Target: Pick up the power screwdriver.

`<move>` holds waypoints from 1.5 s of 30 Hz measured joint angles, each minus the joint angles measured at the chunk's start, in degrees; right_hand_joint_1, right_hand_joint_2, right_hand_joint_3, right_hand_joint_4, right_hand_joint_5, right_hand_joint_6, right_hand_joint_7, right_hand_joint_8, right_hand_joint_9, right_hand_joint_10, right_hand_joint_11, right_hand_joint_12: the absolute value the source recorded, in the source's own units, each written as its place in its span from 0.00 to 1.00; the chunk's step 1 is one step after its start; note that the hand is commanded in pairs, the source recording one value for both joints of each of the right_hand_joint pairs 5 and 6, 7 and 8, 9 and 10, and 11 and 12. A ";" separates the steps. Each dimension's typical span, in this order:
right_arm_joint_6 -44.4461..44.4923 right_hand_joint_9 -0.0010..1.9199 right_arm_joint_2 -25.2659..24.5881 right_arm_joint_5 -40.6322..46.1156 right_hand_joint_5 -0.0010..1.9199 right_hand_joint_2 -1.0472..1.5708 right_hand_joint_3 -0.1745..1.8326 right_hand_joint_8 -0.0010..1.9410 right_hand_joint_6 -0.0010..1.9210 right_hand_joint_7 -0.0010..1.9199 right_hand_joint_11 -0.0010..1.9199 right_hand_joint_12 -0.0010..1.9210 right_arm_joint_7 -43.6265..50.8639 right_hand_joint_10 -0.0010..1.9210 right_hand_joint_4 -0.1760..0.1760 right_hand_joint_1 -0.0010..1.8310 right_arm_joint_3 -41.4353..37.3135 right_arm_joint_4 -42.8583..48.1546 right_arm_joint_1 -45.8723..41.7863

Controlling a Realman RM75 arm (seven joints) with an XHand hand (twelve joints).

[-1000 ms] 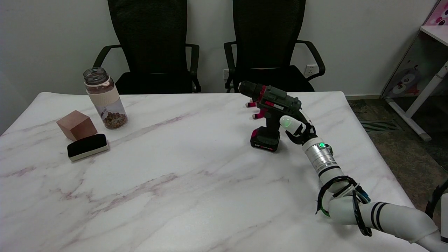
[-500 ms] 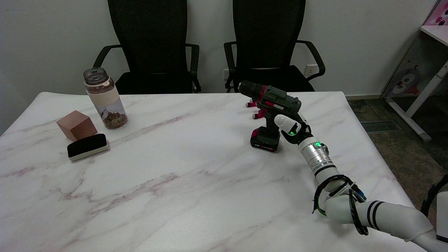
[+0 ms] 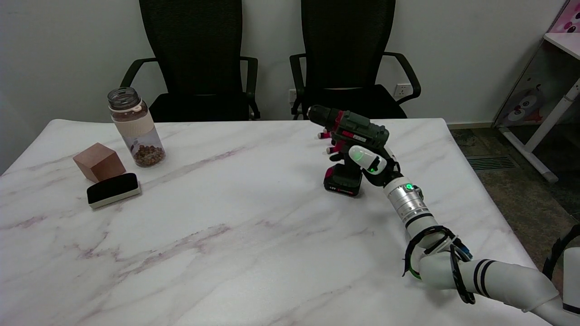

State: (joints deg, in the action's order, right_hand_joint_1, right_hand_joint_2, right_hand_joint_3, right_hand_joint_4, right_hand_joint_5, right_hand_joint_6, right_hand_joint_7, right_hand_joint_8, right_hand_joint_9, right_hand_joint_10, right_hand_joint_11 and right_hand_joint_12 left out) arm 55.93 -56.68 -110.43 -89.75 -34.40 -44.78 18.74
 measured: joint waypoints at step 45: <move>-2.62 0.89 -0.19 -0.05 0.79 0.73 0.50 0.79 0.79 0.79 0.85 0.85 -0.35 0.89 0.56 0.54 -0.17 -0.59 1.10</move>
State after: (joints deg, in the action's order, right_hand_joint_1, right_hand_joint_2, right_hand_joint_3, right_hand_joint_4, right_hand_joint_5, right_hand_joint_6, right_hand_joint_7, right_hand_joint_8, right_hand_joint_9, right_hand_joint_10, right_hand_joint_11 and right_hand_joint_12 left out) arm 53.32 -56.87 -110.48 -90.10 -34.57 -45.36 19.84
